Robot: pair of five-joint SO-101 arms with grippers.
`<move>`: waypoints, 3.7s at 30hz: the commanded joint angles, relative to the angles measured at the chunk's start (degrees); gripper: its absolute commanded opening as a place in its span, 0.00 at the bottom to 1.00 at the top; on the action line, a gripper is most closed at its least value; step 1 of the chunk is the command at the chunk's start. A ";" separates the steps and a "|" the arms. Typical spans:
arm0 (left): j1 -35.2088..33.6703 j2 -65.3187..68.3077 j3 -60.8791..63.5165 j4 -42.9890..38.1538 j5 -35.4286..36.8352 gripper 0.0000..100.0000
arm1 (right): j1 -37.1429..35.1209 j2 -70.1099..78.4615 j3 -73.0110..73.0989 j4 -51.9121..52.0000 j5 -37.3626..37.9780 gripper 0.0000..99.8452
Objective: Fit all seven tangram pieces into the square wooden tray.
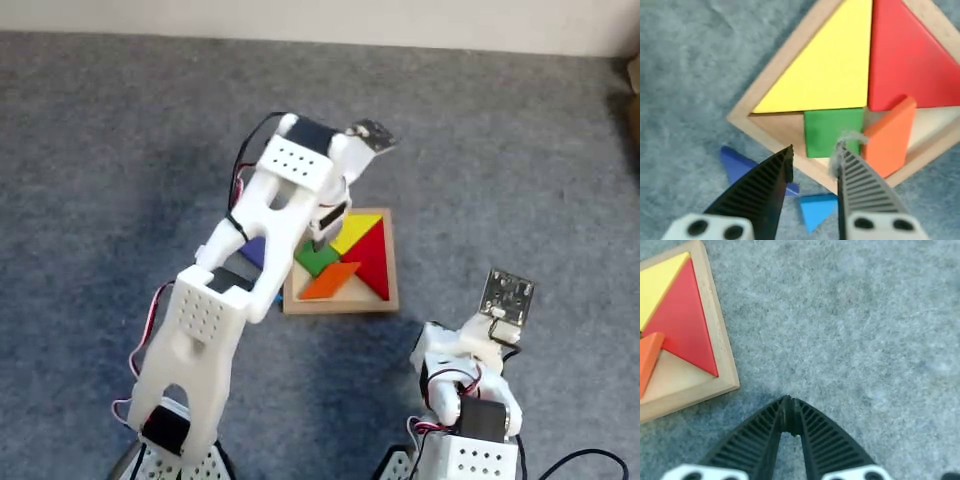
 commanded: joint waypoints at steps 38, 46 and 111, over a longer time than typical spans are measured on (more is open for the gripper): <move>4.79 2.86 2.59 0.53 8.70 0.15 | 0.66 -0.04 6.20 0.40 0.70 0.00; 13.93 2.68 2.59 0.88 9.67 0.15 | 0.66 -0.04 6.20 0.40 0.70 0.00; 22.02 1.19 -17.63 2.20 21.45 0.24 | 29.67 -0.13 7.16 -11.82 0.70 0.00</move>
